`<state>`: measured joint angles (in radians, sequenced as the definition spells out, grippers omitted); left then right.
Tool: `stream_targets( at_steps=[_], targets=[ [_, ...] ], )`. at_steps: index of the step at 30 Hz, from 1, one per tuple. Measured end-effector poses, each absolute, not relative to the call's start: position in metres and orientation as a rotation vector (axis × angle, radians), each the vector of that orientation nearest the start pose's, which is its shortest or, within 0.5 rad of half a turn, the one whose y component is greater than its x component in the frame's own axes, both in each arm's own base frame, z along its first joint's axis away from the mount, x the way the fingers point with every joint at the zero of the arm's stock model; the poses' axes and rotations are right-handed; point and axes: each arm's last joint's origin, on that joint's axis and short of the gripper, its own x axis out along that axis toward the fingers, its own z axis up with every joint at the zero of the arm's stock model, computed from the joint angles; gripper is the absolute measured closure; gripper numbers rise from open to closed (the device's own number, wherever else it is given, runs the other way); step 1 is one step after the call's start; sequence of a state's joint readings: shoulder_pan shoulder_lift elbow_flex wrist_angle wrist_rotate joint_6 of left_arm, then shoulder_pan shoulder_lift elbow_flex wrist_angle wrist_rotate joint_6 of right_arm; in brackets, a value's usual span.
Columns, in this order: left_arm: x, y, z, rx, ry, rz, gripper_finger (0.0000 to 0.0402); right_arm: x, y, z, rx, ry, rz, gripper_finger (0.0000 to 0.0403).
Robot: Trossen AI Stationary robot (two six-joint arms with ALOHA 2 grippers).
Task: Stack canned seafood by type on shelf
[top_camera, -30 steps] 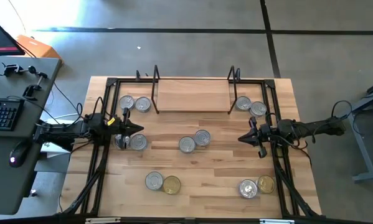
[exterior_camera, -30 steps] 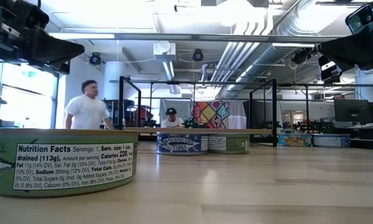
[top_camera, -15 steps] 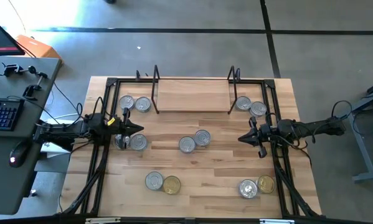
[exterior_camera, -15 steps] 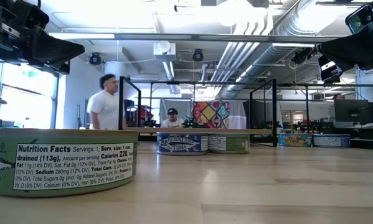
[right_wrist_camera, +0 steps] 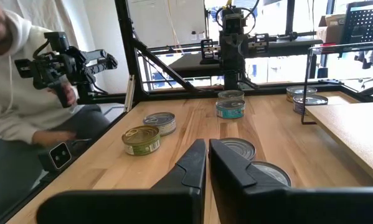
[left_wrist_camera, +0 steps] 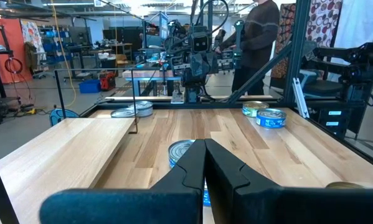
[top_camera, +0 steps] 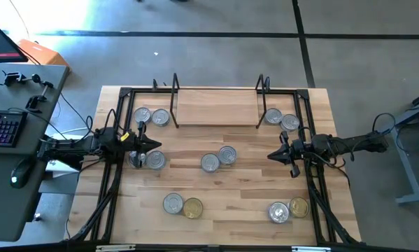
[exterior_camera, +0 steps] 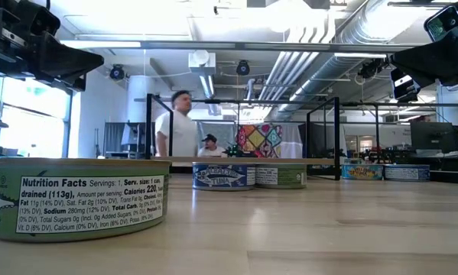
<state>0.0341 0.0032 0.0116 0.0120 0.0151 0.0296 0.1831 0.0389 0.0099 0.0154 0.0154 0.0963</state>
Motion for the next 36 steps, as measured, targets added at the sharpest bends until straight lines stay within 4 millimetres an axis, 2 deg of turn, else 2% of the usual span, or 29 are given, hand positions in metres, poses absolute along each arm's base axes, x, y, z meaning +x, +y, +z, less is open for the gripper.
stream_targets(
  at_steps=[18, 21, 30, 36],
  targets=[
    [0.0971, 0.0029, 0.1685, -0.142, -0.022, 0.018, 0.0401, 0.0979, 0.0177, 0.1653, 0.095, 0.022, 0.167, 0.0391],
    [0.0971, 0.0029, 0.1688, -0.127, -0.025, 0.018, 0.0401, 0.0980, 0.0177, 0.1653, 0.095, 0.022, 0.167, 0.0391],
    [0.0968, 0.0027, 0.1753, -0.212, -0.092, 0.009, 0.0401, 0.0980, 0.0177, 0.1653, 0.095, 0.022, 0.167, 0.0391],
    [0.0984, 0.0008, 0.1676, -0.287, -0.001, -0.033, 0.0401, 0.0979, 0.0177, 0.1654, 0.095, 0.021, 0.167, 0.0391]
  ],
)
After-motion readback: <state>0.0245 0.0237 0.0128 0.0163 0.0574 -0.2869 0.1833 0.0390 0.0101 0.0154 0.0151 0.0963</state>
